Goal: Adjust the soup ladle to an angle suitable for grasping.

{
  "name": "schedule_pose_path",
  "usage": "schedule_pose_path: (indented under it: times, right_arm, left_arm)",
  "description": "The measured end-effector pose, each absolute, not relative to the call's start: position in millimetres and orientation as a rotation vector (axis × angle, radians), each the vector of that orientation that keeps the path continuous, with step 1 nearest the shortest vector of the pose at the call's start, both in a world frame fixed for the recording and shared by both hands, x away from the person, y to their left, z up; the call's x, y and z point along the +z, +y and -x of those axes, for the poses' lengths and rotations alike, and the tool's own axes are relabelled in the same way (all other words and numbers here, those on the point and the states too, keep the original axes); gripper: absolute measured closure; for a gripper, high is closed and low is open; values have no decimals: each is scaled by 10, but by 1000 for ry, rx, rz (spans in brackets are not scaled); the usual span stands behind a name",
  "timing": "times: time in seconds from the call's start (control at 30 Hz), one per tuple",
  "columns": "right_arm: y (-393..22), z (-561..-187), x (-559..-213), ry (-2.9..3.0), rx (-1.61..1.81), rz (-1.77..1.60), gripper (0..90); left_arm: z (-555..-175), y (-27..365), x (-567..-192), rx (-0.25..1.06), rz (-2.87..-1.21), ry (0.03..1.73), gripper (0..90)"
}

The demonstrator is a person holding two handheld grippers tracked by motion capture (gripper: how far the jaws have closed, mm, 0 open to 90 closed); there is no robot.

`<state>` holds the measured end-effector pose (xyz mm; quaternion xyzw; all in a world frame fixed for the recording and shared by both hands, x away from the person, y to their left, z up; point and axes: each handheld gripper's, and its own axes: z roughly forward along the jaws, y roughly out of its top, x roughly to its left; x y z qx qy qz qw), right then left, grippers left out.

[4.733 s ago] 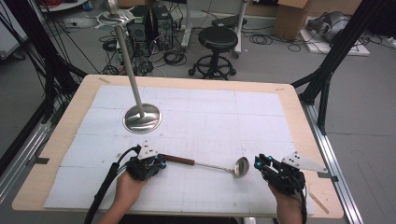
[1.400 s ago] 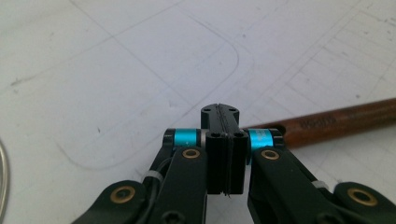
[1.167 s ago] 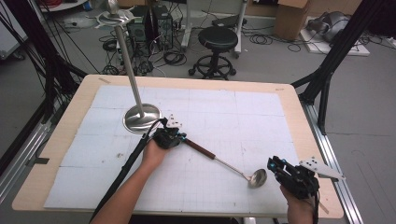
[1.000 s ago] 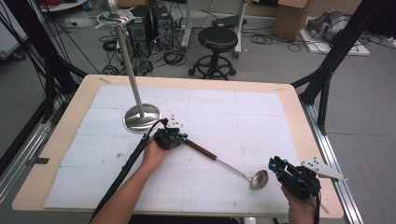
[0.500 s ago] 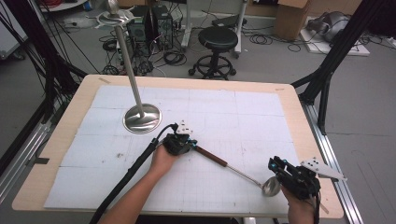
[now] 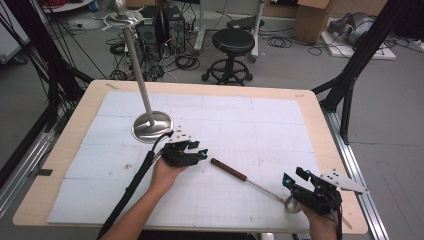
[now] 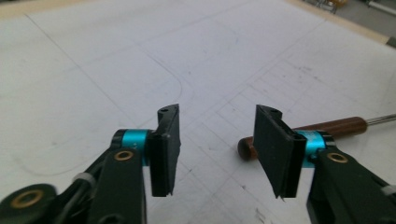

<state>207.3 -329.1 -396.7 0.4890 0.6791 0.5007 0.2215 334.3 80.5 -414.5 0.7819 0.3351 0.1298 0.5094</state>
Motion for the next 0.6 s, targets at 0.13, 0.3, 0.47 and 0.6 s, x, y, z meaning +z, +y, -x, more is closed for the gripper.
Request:
schedule_pose_path:
  times: [0.13,0.3,0.47,0.6]
  right_arm:
    - [-3225,-2092,-3981,1914,1358,-1302,241]
    - [-3148,-2112,-3989,1969,1337,-1241,171]
    - [-3092,-2078,-3959,2021,1359,-1188,171]
    - [-3045,-2037,-3940,2043,1364,-1142,174]
  left_arm:
    - [-3183,1134,-4058,337,-1789,775,407]
    - [-2974,1581,-3984,366,-1694,770,240]
    - [-2756,1984,-3987,393,-1626,796,186]
    - [-2621,2211,-4036,423,-1636,801,193]
